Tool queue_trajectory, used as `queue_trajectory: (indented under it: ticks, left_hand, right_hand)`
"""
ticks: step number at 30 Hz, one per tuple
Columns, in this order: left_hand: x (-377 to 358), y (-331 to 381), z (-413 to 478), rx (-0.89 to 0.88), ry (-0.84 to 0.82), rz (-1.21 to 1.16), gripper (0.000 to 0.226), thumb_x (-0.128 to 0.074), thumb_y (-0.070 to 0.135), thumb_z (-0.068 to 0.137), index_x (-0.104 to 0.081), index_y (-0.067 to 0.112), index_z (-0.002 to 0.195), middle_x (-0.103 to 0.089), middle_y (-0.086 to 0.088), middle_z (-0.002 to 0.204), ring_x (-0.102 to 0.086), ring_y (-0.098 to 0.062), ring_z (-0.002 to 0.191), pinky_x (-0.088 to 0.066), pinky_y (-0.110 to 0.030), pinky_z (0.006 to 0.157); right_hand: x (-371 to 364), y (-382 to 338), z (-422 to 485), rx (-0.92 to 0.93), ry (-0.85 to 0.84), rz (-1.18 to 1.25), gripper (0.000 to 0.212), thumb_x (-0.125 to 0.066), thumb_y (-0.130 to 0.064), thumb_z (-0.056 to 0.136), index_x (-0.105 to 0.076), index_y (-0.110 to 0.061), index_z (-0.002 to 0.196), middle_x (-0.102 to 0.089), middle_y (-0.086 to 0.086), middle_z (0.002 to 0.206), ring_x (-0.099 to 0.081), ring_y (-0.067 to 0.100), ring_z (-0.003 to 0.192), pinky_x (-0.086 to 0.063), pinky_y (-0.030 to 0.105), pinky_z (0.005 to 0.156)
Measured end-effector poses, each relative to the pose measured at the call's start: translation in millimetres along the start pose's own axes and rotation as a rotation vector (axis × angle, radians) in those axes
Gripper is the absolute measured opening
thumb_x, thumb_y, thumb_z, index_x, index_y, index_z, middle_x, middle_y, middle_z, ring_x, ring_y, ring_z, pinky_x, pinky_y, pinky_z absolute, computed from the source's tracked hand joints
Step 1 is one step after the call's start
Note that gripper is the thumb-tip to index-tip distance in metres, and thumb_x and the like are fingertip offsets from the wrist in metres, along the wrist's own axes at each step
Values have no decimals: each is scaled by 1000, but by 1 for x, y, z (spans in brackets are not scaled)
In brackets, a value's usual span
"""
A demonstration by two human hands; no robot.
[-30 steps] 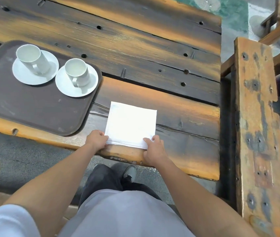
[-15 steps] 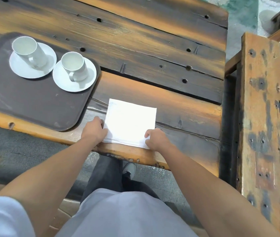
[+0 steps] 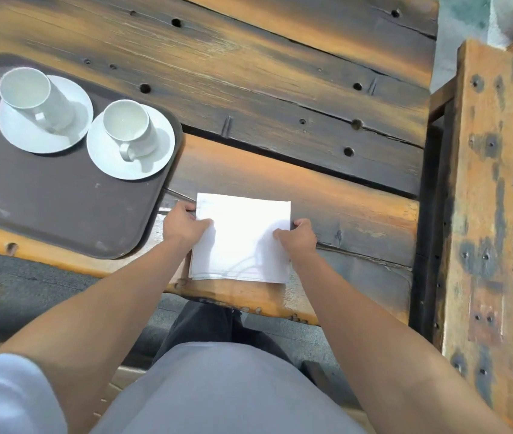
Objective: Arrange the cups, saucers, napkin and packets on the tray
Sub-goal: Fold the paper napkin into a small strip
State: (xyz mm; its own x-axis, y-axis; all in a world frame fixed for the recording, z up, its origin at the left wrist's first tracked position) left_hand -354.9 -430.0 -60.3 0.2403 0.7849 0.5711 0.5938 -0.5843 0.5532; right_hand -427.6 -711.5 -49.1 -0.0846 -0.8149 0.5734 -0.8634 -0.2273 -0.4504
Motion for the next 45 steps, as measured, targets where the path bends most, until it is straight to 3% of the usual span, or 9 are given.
queue_trajectory:
  ticks: [5,9,15,20,26,30,37,42,45]
  left_hand:
    - [-5,-5,10,136,-124,-172,32,-81,16,76,-69,-1,100,-75,-16,100,-71,-32,94,-58,-48,88]
    - [-4,3,9,93,-164,-277,25,-80,9,77,-73,10,101,-76,-9,101,-72,-31,97,-59,-45,88]
    - [-8,9,-6,62,-196,-402,49,-86,6,70,-54,13,107,-69,-14,112,-70,-30,93,-59,-49,84]
    - [-12,6,-17,55,-212,-388,71,-90,9,64,-51,15,124,-65,-10,117,-66,-30,105,-58,-46,86]
    - [-14,4,-28,7,-336,-407,63,-89,6,68,-57,10,122,-59,-17,133,-55,-36,125,-44,-49,107]
    - [-7,18,-37,-27,-378,-463,38,-84,1,73,-68,4,107,-72,-16,113,-67,-34,107,-51,-42,91]
    - [37,81,-47,-302,-216,-546,26,-76,-9,76,-77,15,84,-77,9,73,-70,-6,71,-53,-16,64]
    - [37,71,-60,-336,-221,-478,35,-71,-17,77,-77,16,85,-76,3,84,-70,-4,73,-52,-11,64]
    - [19,32,-68,-286,-251,-271,28,-72,-13,80,-78,8,97,-74,-3,90,-67,-10,81,-51,-7,64]
  right_hand:
    - [-9,-7,4,-47,-151,202,12,-70,-12,83,-59,-14,83,-68,11,89,-61,24,75,-43,27,55]
    - [-5,-19,1,-19,-209,304,11,-68,-6,84,-60,-13,79,-69,10,85,-62,23,70,-48,28,60]
    - [-6,-26,-7,-1,-316,333,27,-62,7,78,-70,-19,82,-73,1,82,-67,22,78,-58,40,77]
    - [-6,-16,-24,-58,-393,334,22,-57,10,77,-68,-9,80,-71,12,91,-65,28,77,-54,34,66]
    - [-1,-2,-38,-85,-469,406,26,-47,11,78,-54,-2,99,-57,19,131,-55,37,121,-42,49,107]
    - [12,-6,-41,-46,-479,496,38,-42,11,81,-60,6,114,-63,18,126,-61,35,116,-44,47,106]
    - [64,-48,-42,231,-218,481,33,-60,4,83,-72,-20,64,-69,-6,73,-55,15,81,-42,31,75]
    - [62,-40,-49,333,-262,458,38,-60,9,86,-78,-21,73,-75,-13,102,-62,2,101,-44,17,81]
    - [46,-4,-49,284,-274,376,36,-59,12,87,-77,-17,77,-72,-6,104,-63,4,88,-53,19,81]
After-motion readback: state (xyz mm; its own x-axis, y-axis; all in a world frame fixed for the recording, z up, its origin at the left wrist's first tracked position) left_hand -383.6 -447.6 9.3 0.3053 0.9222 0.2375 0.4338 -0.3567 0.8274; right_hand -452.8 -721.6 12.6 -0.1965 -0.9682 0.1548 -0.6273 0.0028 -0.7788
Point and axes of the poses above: each hand's wrist, its own z-axis towards the middle knuckle, its own x-axis out of the back of the hand, y = z × x, the point moved 8 cm from there along z, towards the middle knuckle
